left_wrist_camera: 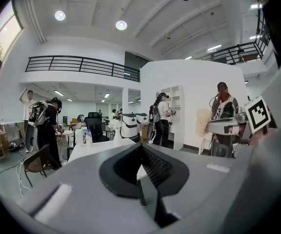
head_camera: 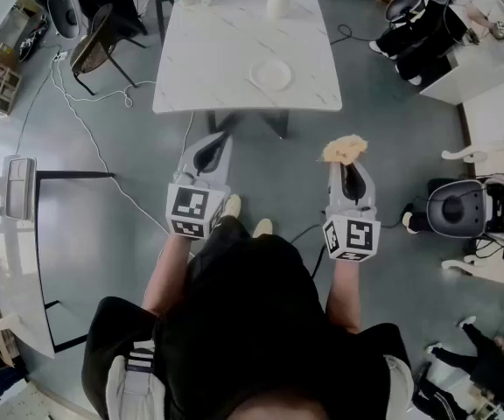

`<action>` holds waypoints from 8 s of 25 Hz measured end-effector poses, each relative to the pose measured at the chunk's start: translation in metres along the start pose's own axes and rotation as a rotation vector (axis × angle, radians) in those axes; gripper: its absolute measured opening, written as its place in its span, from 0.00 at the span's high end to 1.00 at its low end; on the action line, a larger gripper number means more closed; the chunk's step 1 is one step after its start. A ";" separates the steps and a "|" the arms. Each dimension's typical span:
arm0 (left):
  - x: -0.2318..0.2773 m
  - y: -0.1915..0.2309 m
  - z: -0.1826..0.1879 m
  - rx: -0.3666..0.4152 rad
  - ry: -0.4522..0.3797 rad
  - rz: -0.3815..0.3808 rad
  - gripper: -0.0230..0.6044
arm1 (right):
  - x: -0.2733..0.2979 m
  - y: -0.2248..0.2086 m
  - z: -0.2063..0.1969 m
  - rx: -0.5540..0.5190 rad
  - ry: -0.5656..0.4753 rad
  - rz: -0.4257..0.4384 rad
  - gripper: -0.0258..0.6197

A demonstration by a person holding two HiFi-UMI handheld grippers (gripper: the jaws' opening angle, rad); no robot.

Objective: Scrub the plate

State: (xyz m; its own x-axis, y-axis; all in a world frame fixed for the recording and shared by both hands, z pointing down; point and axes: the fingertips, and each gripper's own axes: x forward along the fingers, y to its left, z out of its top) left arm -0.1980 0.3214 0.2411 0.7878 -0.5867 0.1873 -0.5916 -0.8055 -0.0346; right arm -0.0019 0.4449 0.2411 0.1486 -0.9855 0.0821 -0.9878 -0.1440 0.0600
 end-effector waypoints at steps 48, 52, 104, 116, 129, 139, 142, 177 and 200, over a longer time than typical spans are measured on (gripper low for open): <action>0.196 0.083 0.017 -0.050 0.057 -0.010 0.95 | 0.208 -0.072 0.010 0.027 0.039 0.047 0.87; 0.228 0.112 0.015 -0.068 0.069 -0.022 0.95 | 0.250 -0.069 0.013 0.022 0.054 0.053 0.87; 0.381 0.153 -0.231 -0.454 0.529 0.174 0.95 | 0.479 -0.014 -0.219 0.026 0.538 0.602 0.87; 0.389 0.143 -0.269 -0.599 0.642 0.147 0.65 | 0.490 -0.006 -0.235 0.017 0.551 0.627 0.87; 0.397 0.141 -0.284 -0.618 0.724 0.171 0.76 | 0.498 -0.005 -0.242 0.030 0.554 0.640 0.87; 0.398 0.142 -0.286 -0.607 0.738 0.193 0.85 | 0.496 0.001 -0.243 0.033 0.548 0.661 0.87; 0.397 0.142 -0.285 -0.615 0.742 0.198 0.86 | 0.496 0.000 -0.242 0.032 0.547 0.662 0.87; 0.398 0.144 -0.286 -0.611 0.715 0.283 0.88 | 0.499 0.052 -0.251 -0.034 0.557 0.769 0.87; 0.395 0.144 -0.286 -0.634 0.720 0.301 0.88 | 0.500 -0.010 -0.245 -0.033 0.546 0.645 0.87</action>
State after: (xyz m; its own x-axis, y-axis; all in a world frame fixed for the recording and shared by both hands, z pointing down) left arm -0.0204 -0.0025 0.5908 0.4231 -0.3999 0.8130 -0.8964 -0.3157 0.3112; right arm 0.0936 -0.0241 0.5256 -0.4336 -0.6903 0.5792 -0.8862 0.4430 -0.1354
